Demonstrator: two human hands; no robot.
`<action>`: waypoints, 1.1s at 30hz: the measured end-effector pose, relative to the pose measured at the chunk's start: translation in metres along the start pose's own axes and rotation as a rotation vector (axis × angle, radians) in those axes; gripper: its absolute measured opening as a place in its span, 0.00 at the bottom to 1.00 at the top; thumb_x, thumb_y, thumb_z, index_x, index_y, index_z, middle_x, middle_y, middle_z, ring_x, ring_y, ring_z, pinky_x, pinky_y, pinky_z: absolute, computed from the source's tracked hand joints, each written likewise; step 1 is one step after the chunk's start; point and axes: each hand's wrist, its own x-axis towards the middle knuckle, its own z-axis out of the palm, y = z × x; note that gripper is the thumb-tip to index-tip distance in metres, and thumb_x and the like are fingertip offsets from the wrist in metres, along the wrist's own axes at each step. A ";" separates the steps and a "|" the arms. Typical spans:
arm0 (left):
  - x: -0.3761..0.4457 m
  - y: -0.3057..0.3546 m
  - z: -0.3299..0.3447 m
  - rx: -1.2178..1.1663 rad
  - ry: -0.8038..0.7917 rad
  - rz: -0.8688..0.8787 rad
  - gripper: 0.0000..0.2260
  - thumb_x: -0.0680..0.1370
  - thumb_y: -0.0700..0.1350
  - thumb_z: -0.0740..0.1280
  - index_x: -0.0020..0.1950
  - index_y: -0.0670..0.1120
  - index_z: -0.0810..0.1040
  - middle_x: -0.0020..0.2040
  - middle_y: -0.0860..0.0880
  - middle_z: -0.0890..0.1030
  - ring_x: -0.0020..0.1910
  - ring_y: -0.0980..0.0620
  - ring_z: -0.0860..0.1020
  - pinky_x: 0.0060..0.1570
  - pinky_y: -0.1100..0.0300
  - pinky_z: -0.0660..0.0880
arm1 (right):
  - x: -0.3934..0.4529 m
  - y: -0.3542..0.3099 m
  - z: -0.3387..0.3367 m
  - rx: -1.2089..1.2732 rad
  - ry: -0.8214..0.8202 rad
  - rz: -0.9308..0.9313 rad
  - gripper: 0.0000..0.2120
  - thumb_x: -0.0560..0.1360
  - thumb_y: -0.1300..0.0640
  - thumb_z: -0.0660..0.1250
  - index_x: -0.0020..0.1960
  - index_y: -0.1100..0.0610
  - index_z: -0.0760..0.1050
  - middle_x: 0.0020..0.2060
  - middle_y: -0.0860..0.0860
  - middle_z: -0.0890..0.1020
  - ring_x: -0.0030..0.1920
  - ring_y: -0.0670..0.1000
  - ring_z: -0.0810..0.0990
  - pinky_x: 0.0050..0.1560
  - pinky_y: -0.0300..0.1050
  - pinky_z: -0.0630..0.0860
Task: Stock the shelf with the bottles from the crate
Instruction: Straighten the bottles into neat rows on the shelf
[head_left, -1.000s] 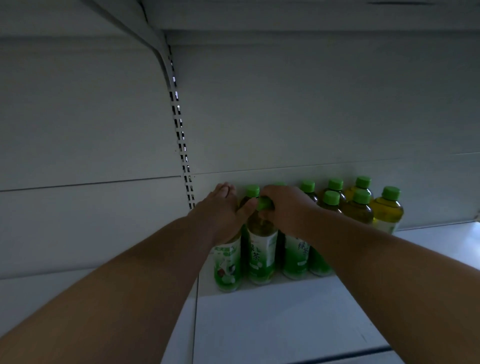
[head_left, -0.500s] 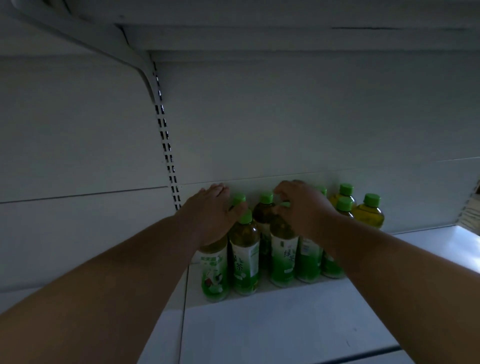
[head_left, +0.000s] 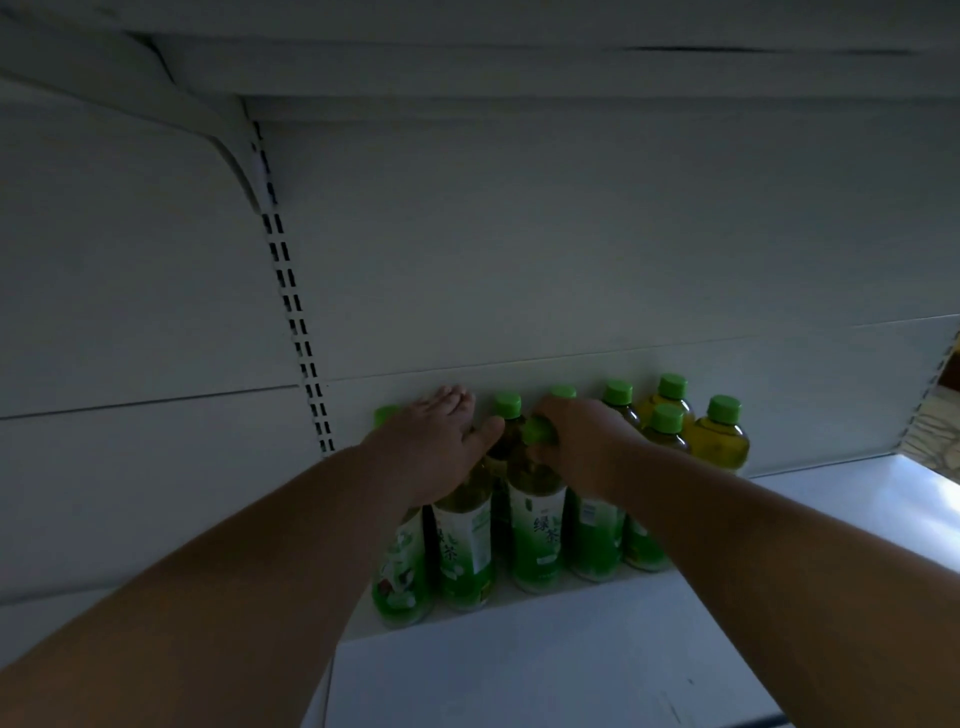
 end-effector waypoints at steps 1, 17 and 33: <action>0.000 0.000 0.000 0.004 0.006 0.003 0.34 0.80 0.65 0.41 0.81 0.46 0.48 0.81 0.49 0.47 0.79 0.55 0.45 0.72 0.59 0.42 | 0.000 -0.003 0.001 0.009 0.004 -0.009 0.14 0.77 0.53 0.68 0.62 0.54 0.73 0.47 0.52 0.78 0.43 0.51 0.74 0.41 0.43 0.70; 0.004 0.029 -0.015 0.011 -0.043 -0.044 0.33 0.81 0.65 0.44 0.81 0.49 0.46 0.81 0.51 0.46 0.79 0.51 0.48 0.74 0.52 0.48 | -0.013 0.047 -0.035 0.029 0.196 0.079 0.19 0.77 0.52 0.69 0.67 0.53 0.75 0.58 0.53 0.78 0.54 0.54 0.78 0.45 0.40 0.68; 0.035 0.061 0.013 0.057 -0.001 -0.082 0.34 0.81 0.64 0.39 0.81 0.45 0.46 0.81 0.47 0.45 0.79 0.50 0.46 0.74 0.53 0.44 | -0.006 0.053 -0.019 -0.014 0.026 0.037 0.13 0.77 0.52 0.67 0.60 0.55 0.74 0.48 0.52 0.80 0.47 0.55 0.79 0.41 0.44 0.71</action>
